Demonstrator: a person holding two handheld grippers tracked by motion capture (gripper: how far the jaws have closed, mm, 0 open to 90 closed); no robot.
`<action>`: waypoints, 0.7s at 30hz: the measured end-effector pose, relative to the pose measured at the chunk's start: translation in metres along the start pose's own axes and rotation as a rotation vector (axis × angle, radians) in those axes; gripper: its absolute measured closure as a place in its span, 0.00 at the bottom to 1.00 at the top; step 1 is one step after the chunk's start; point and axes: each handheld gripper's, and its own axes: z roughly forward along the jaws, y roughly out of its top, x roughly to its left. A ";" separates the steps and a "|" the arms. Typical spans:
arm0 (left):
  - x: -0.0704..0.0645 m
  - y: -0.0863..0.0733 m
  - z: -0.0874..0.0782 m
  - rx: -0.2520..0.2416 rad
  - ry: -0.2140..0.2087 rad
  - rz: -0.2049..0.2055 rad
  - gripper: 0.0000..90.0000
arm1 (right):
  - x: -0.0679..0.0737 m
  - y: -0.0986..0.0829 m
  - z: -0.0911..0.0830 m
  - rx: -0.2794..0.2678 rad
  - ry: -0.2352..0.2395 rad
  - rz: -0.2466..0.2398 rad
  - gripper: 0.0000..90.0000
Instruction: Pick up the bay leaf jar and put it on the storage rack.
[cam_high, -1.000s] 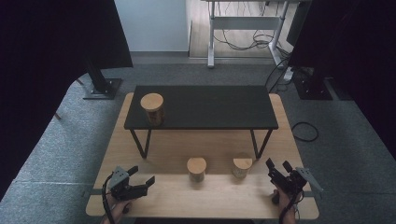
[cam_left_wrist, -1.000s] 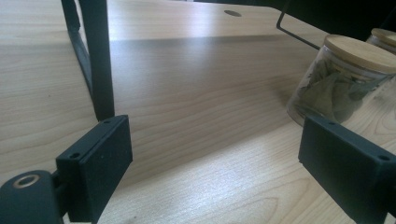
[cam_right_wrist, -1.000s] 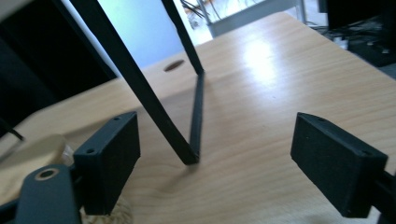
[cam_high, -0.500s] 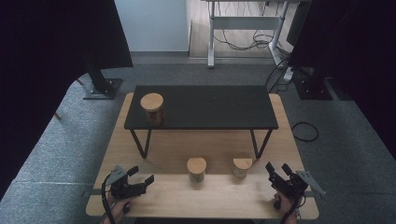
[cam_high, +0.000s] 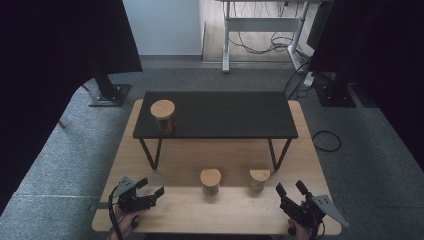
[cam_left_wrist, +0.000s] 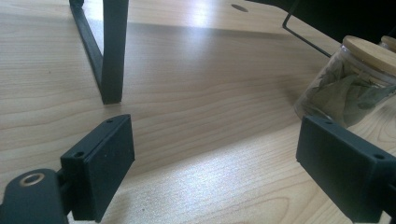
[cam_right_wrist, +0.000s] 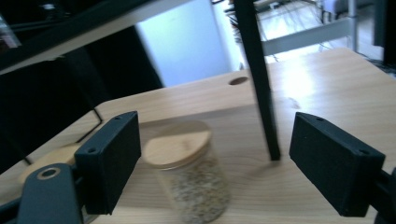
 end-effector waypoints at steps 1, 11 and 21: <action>0.000 0.000 0.000 0.000 0.000 0.000 0.12 | 0.004 -0.001 -0.001 -0.004 0.015 -0.008 0.17; -0.001 0.000 0.001 0.015 -0.007 0.021 0.12 | 0.027 -0.010 -0.008 0.024 0.106 -0.042 0.17; -0.002 0.000 0.003 0.027 -0.009 0.037 0.12 | 0.050 -0.027 -0.005 0.073 0.191 -0.089 0.15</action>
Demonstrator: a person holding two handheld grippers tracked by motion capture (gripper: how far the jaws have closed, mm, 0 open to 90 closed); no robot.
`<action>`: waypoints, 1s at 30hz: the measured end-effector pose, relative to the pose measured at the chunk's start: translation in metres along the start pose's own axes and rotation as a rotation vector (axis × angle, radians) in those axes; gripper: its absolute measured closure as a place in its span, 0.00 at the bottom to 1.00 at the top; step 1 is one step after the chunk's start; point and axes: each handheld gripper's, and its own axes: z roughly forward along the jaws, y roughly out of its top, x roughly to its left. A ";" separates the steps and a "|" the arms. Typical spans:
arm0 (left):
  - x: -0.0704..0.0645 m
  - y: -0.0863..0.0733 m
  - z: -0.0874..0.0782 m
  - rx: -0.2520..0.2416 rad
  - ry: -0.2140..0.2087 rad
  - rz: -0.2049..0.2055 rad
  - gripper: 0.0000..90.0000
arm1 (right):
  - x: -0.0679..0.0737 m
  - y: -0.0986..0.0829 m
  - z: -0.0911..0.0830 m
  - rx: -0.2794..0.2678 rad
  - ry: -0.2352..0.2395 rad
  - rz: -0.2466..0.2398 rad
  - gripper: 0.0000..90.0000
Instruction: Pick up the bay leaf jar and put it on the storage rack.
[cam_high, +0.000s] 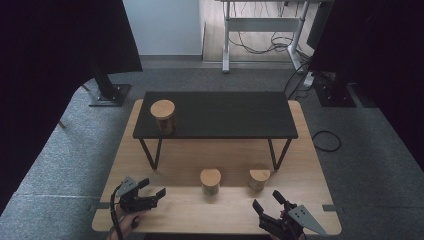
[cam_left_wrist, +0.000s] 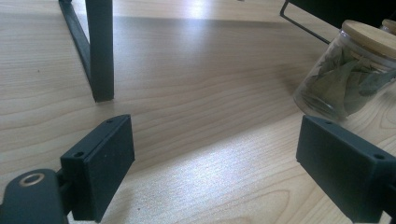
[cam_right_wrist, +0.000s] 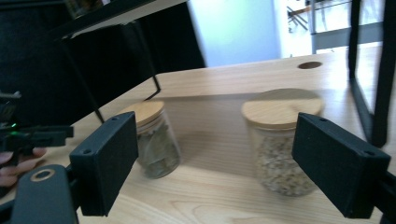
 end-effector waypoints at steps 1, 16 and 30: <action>0.000 0.000 0.000 0.000 0.000 0.000 0.12 | 0.002 -0.001 0.001 0.006 0.006 -0.007 0.15; -0.001 0.000 0.001 0.011 0.003 0.006 0.12 | 0.014 -0.007 0.013 0.056 0.054 -0.045 0.14; -0.002 0.000 0.000 0.013 0.007 0.012 0.12 | 0.027 -0.012 0.030 0.120 0.121 -0.095 0.13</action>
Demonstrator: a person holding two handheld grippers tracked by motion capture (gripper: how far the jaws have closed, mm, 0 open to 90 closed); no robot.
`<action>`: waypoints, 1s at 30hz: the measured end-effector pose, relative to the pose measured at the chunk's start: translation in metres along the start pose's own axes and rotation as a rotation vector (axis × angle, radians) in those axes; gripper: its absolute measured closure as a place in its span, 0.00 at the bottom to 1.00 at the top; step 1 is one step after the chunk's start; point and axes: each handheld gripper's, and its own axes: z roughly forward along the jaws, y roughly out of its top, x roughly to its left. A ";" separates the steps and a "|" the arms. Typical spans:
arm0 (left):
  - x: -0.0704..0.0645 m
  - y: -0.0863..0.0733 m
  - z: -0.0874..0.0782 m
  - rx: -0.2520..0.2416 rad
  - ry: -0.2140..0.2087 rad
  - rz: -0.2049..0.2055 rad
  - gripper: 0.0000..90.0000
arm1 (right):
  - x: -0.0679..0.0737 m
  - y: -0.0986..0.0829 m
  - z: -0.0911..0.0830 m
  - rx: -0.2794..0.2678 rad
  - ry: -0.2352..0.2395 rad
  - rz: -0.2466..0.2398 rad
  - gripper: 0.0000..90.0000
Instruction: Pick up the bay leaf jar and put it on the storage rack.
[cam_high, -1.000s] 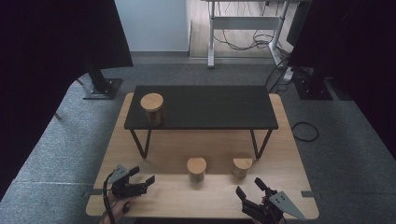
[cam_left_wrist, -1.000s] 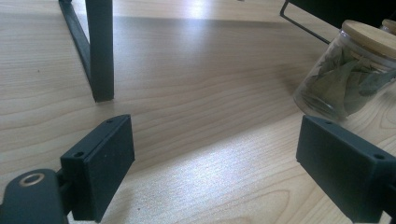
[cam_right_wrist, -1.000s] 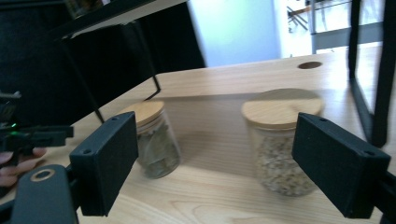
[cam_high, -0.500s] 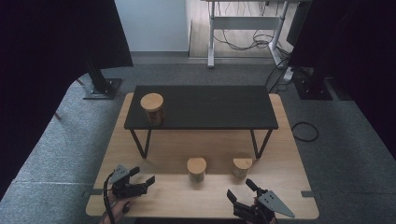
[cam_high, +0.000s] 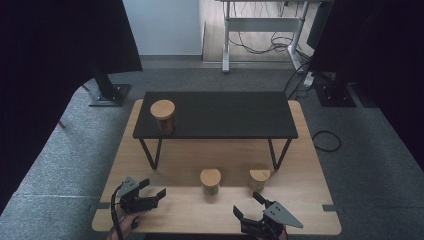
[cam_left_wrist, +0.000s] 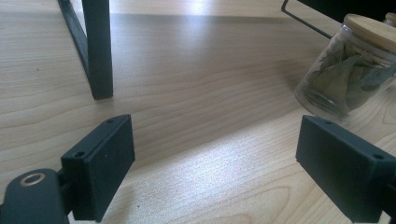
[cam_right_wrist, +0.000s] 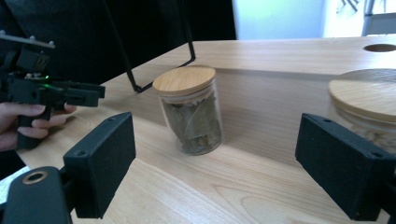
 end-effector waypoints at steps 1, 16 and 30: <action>0.000 0.000 0.000 0.000 0.001 0.001 0.12 | 0.001 0.000 0.002 0.005 0.006 -0.004 0.13; -0.003 -0.001 -0.001 0.009 0.016 0.016 0.11 | 0.009 0.002 0.026 0.050 0.049 -0.025 0.12; -0.003 -0.001 0.000 0.010 0.019 0.020 0.11 | 0.013 0.004 0.051 0.108 0.030 -0.062 0.12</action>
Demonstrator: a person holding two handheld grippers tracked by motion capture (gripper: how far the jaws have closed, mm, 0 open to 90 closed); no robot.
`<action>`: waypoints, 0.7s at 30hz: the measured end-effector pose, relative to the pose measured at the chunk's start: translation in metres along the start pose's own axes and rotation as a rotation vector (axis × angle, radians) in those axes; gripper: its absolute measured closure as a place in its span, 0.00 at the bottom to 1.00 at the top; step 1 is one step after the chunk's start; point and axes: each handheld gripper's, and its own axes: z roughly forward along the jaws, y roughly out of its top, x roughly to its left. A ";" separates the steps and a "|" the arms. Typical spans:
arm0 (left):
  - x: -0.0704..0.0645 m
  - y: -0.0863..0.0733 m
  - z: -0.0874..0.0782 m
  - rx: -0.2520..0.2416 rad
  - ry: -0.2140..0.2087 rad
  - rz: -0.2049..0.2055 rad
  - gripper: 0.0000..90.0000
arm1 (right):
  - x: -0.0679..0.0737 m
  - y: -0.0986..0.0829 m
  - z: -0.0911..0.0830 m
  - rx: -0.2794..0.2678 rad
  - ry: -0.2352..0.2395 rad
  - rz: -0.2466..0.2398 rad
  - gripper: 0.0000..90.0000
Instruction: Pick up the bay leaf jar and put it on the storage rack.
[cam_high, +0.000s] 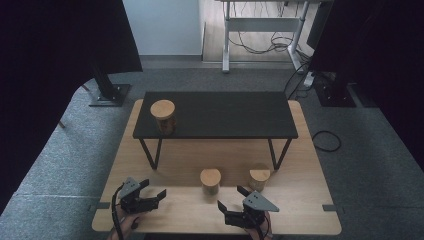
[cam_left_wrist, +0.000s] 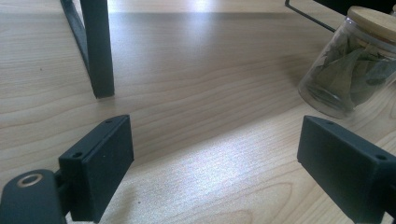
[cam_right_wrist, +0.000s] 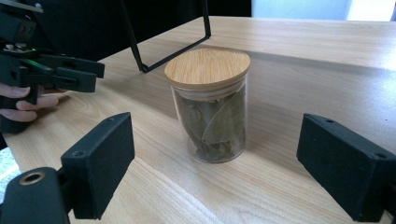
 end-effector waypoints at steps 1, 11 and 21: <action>0.000 0.000 0.000 0.000 0.000 0.000 0.11 | 0.001 0.000 0.002 0.003 -0.005 -0.002 0.12; 0.000 0.000 0.000 0.000 0.005 0.000 0.11 | 0.007 0.006 0.020 0.036 -0.013 -0.024 0.11; 0.000 0.000 0.000 0.001 0.009 -0.001 0.11 | 0.013 0.010 0.035 0.055 -0.013 -0.033 0.11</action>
